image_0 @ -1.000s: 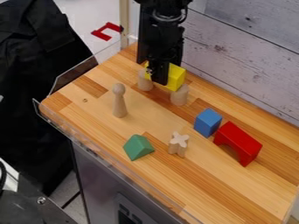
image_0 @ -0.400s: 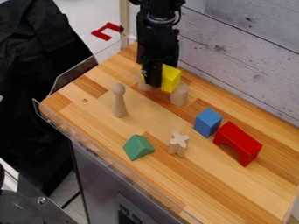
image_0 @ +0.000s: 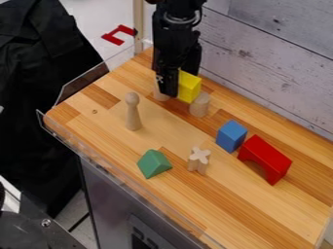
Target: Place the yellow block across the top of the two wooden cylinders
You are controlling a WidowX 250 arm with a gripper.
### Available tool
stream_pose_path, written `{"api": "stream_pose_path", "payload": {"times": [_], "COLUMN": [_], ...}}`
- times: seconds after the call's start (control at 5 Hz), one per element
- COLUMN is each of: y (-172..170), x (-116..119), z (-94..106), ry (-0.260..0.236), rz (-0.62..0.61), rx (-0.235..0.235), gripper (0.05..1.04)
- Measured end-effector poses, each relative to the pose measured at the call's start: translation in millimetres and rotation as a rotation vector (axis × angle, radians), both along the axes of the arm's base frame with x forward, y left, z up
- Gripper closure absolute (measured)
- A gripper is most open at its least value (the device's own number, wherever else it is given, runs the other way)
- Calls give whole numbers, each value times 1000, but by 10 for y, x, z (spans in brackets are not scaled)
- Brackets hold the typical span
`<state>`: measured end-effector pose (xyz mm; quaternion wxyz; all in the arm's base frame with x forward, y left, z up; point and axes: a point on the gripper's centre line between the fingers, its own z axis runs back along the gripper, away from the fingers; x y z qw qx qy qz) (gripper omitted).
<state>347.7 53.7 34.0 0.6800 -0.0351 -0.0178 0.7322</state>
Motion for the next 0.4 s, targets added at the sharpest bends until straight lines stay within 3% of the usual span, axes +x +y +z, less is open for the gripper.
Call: {"api": "stream_pose_path", "payload": {"times": [0.4], "y": [42], "x": [-48], "z": [398], "ry": [-37], "rz": [-25], "rx": [79], "gripper": [83]}}
